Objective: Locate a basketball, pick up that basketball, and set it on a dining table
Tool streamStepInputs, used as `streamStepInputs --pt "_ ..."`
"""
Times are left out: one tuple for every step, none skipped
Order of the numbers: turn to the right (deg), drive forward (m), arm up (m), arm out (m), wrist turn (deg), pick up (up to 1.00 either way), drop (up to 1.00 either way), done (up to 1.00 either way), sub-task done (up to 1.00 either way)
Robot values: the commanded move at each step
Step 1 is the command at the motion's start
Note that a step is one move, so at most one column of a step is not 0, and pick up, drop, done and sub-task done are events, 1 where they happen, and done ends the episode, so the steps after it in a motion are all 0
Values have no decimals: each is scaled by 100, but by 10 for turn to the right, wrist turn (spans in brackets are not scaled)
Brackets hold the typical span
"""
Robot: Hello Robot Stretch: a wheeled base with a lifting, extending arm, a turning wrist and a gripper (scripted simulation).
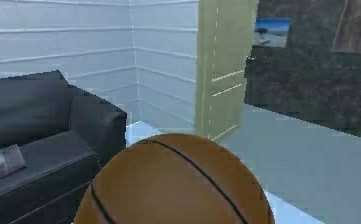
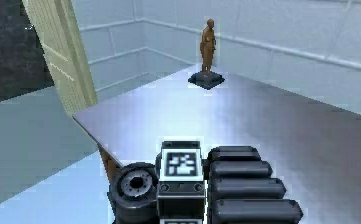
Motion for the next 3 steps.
streamStepInputs --pt "450 0 0 0 0 0 0 0 0" --pt "390 0 0 0 0 0 0 0 0" --pt "0 0 0 36 0 0 0 0 0"
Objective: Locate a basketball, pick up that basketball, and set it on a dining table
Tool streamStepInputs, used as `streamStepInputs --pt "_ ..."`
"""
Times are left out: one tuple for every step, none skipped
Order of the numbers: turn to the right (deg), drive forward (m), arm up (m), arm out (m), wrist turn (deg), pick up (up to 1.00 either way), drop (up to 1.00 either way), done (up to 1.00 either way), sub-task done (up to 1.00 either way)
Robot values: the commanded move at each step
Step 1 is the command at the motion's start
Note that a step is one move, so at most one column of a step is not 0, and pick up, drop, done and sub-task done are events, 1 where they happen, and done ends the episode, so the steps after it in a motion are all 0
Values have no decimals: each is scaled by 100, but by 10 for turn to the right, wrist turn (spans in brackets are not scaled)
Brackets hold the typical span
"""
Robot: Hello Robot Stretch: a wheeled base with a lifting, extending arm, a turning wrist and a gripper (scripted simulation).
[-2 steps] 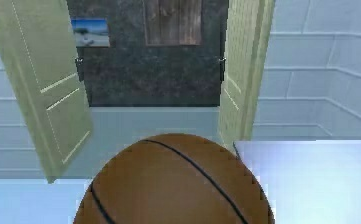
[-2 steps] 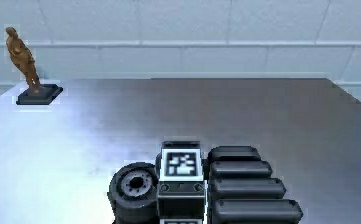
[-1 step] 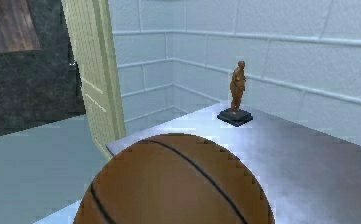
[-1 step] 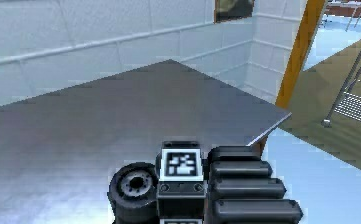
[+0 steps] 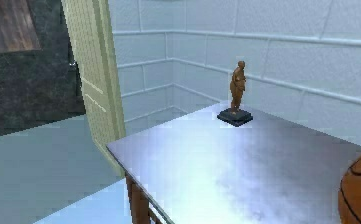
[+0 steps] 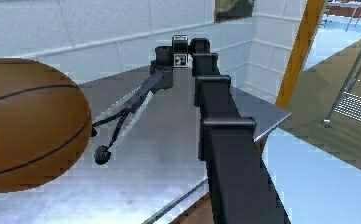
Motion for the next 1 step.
streamStepInputs --pt "0 0 0 0 390 0 0 0 0"
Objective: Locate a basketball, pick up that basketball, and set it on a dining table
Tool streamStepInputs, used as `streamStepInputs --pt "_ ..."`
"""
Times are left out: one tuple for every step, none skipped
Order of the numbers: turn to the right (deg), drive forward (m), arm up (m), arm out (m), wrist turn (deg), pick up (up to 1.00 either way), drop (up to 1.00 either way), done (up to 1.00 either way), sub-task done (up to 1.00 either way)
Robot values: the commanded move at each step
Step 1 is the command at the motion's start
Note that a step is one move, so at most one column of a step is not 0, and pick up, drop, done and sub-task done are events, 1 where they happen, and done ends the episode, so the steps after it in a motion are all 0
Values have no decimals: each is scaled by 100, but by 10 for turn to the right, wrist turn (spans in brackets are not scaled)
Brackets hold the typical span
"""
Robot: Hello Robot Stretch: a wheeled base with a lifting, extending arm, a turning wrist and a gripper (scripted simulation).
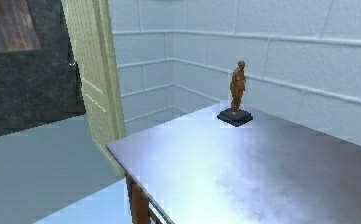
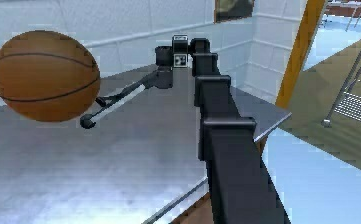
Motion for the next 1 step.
streamStepInputs --pt "0 0 -18 0 0 0 0 0 0"
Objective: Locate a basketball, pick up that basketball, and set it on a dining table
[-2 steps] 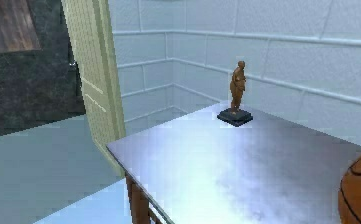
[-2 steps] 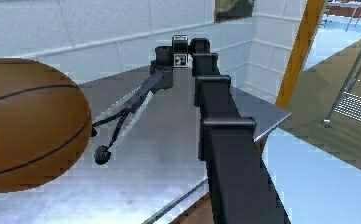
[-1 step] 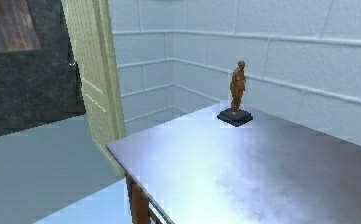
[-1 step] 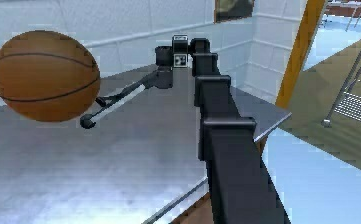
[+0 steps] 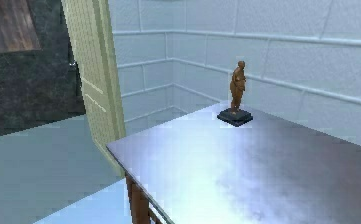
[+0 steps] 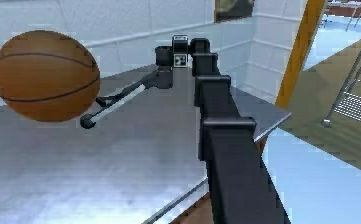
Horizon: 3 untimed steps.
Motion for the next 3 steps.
streamStepInputs --pt "0 0 0 0 0 0 100 0 0" --pt "0 0 0 -10 0 0 0 0 0" --pt "0 0 0 0 0 0 0 100 0"
